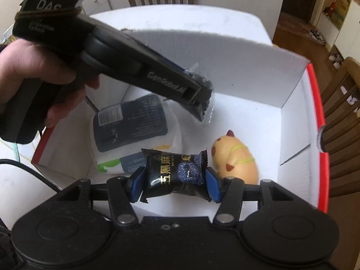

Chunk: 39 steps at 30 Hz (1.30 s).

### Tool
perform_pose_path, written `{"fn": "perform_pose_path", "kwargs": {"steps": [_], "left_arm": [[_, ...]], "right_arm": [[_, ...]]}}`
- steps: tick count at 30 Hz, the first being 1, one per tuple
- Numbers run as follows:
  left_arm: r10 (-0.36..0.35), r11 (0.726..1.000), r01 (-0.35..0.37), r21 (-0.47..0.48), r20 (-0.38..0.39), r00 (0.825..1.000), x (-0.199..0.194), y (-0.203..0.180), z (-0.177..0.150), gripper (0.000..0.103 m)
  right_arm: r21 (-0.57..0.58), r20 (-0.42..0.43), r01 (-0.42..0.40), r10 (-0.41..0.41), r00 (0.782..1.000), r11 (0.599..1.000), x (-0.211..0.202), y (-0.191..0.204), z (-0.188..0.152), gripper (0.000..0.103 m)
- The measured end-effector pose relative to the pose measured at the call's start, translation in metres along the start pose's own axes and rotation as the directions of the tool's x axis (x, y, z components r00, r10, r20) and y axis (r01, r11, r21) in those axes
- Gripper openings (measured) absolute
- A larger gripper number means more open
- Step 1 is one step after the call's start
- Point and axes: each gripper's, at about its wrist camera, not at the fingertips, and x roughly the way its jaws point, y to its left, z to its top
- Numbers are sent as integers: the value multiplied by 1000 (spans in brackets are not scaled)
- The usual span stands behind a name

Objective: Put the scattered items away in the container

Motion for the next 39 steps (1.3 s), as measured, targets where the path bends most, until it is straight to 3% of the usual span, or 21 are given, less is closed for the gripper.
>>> {"fn": "perform_pose_path", "kwargs": {"steps": [21, 36, 39], "left_arm": [[0, 1000, -3, -23, -122, 992, 33, 2, 10, 35], [5, 1000, -7, -10, -190, 982, 44, -5, 7, 35], [12, 1000, -14, -10, -191, 982, 42, -5, 6, 43]], "right_arm": [[18, -128, -23, 25, 992, 1000, 30, -9, 8, 56], [21, -132, -1, 4, 991, 1000, 30, -14, -2, 65], [27, -124, 0, 3, 992, 1000, 27, -16, -5, 68]]}}
